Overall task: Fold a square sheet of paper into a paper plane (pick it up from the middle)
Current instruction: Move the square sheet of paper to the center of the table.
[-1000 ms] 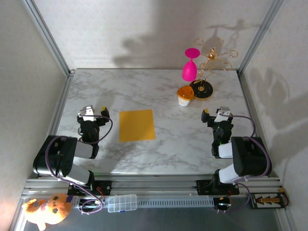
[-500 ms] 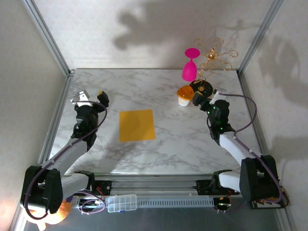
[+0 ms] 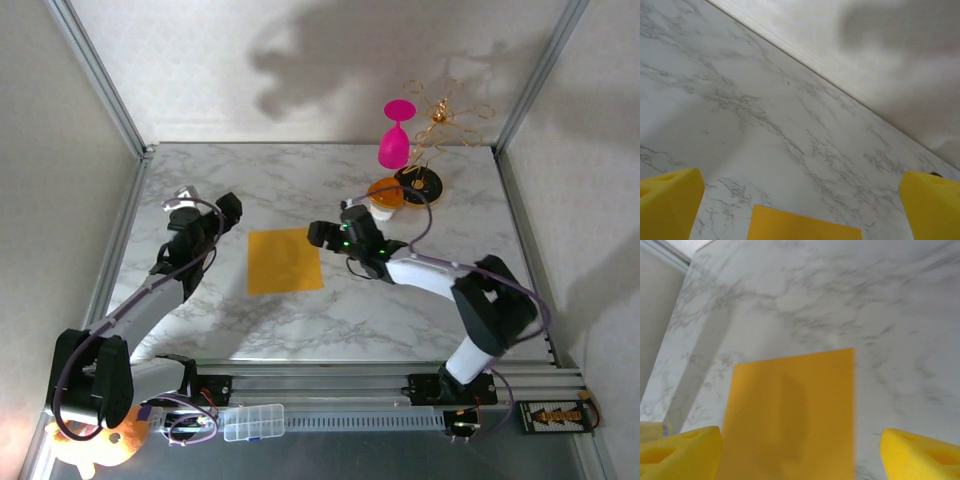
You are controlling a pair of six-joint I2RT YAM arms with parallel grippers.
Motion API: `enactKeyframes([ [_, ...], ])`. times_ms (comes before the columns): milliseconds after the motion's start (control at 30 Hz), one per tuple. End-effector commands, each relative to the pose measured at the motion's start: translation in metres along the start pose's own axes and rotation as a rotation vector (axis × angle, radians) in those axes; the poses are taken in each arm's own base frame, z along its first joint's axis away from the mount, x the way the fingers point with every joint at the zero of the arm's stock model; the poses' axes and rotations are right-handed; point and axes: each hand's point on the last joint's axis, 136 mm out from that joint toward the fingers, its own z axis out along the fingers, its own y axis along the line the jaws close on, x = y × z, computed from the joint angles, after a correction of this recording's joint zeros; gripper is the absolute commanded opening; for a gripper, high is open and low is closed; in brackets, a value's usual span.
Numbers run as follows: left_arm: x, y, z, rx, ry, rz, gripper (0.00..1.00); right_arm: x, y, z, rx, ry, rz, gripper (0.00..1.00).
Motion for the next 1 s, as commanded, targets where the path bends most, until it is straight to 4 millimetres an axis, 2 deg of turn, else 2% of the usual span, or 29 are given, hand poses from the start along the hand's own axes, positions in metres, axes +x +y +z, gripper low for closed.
enactKeyframes([
  [0,0.003,-0.009,0.002,0.014,0.039,-0.011,0.99,0.015,0.014,0.026,-0.015,0.081,0.086,0.78],
  [233,0.015,-0.002,0.007,-0.022,0.093,0.012,0.99,0.034,0.027,0.075,-0.026,0.198,0.127,0.71],
  [367,0.021,-0.001,0.008,-0.025,0.12,0.013,0.99,0.048,0.013,0.092,0.037,0.248,0.142,0.71],
  [467,0.026,-0.001,0.011,-0.026,0.145,0.013,0.99,0.057,0.003,0.097,0.076,0.276,0.147,0.71],
  [700,0.043,-0.008,0.022,-0.034,0.231,0.017,0.99,0.073,-0.038,0.088,0.223,0.296,0.191,0.73],
  [800,0.054,-0.009,0.027,-0.069,0.275,0.041,0.99,0.078,-0.061,0.071,0.314,0.284,0.209,0.73],
  [967,0.088,-0.009,0.035,-0.141,0.406,0.105,0.99,0.085,-0.095,0.034,0.401,0.256,0.272,0.74],
])
